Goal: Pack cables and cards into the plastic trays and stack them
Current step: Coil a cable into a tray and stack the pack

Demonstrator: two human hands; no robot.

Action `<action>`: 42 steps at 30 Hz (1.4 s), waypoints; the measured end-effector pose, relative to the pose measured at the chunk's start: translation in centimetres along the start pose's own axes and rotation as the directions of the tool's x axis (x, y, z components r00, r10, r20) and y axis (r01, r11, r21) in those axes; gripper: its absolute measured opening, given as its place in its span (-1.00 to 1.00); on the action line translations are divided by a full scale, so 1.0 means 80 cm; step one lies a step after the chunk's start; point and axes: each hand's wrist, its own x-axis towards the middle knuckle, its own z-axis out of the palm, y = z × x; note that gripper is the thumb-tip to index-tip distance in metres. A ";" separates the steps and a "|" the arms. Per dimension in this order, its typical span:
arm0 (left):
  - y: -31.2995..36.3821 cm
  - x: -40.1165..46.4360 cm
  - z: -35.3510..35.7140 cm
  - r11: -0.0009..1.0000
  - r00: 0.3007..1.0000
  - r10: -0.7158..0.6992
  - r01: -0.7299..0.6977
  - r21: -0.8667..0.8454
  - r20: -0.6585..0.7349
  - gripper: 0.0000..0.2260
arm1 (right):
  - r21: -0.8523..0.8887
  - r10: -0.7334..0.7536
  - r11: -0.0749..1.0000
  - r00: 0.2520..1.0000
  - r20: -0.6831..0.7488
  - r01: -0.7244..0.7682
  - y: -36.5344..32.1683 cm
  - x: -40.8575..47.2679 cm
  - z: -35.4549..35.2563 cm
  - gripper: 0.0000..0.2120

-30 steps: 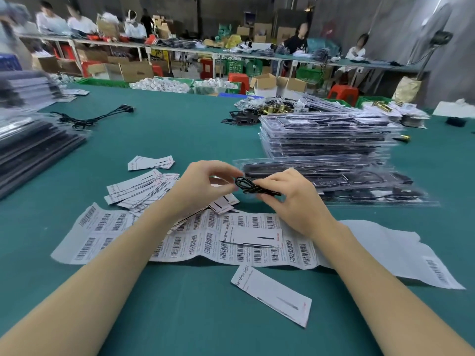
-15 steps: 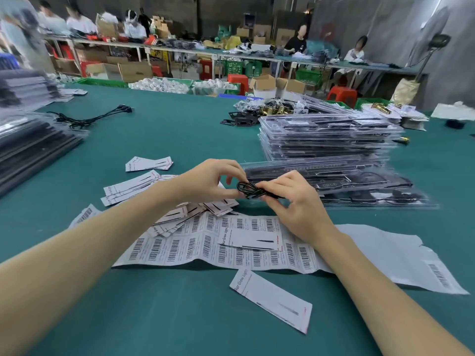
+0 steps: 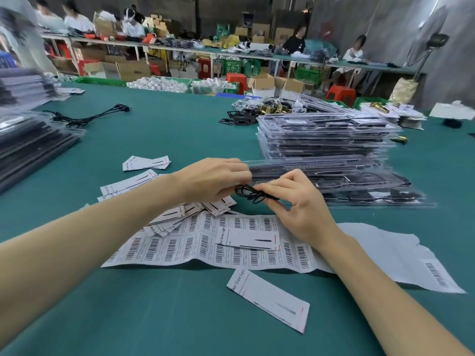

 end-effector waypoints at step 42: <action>0.020 0.009 0.019 0.999 0.997 -0.030 0.029 0.020 0.066 -0.83 | -0.121 0.012 0.993 0.993 0.116 0.002 0.003 -0.013 -0.007 -0.78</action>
